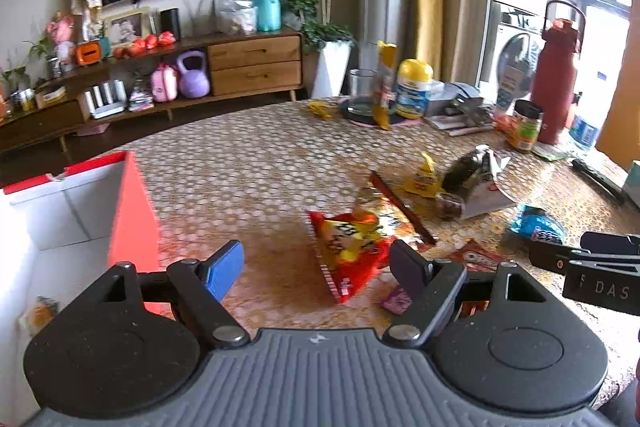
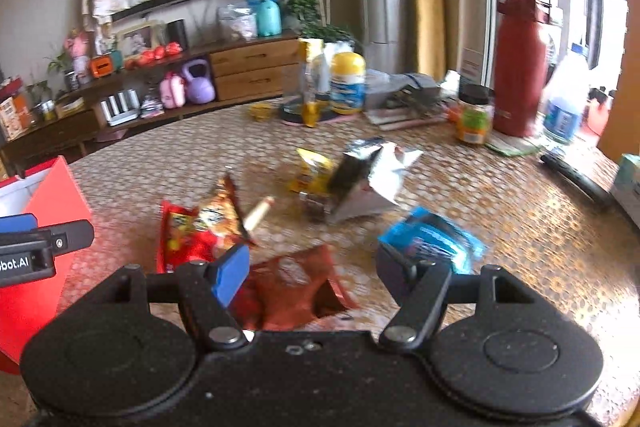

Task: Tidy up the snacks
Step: 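Move the left tool toward the red chip bag while the right tool heads to the blue packet, then close the left tool on the red chip bag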

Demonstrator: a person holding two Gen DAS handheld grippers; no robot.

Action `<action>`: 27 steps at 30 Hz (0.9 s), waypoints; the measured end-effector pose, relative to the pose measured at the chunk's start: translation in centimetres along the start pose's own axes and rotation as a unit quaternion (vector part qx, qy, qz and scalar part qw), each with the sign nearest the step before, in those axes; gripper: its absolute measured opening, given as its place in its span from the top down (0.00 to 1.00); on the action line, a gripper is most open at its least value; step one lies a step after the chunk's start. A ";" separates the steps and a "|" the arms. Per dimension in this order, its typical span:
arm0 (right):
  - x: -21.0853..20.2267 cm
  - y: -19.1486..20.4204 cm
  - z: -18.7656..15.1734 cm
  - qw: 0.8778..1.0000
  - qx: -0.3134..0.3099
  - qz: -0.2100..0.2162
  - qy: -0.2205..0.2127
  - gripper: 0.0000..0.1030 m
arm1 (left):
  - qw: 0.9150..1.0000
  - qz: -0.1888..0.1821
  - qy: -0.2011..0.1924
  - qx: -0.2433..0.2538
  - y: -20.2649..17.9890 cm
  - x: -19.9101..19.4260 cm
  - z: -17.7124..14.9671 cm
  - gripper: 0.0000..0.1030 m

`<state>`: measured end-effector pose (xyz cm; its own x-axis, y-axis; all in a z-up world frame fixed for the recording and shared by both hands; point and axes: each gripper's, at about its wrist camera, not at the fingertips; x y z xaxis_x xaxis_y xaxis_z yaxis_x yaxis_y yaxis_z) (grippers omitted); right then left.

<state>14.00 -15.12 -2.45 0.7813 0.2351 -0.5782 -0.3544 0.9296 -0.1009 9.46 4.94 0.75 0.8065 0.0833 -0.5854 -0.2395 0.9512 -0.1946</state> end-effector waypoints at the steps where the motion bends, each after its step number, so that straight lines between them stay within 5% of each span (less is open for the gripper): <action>1: 0.0 -0.3 -0.2 1.000 0.002 -0.002 0.002 0.33 | 1.000 -0.004 0.001 0.001 -0.3 0.3 -0.1 0.22; 14: 0.3 -2.9 -2.2 0.999 0.029 -0.009 0.011 0.33 | 1.000 -0.011 0.000 0.021 -3.9 4.7 -0.6 0.01; 27: 0.9 -4.3 -2.7 0.999 0.049 -0.003 0.013 0.33 | 0.999 0.007 0.034 -0.009 -4.9 9.0 0.3 0.00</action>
<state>14.81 -19.67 -4.71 0.7694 0.2228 -0.5986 -0.2967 0.9546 -0.0261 18.11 1.15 -3.32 0.7639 0.0759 -0.6408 -0.2613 0.9444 -0.1997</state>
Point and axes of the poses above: each gripper's, at about its wrist camera, not at the fingertips, and x roughly the way its jaws point, y to its left, z to its top, and after that the axes turned 15 degrees about -x, right-handed
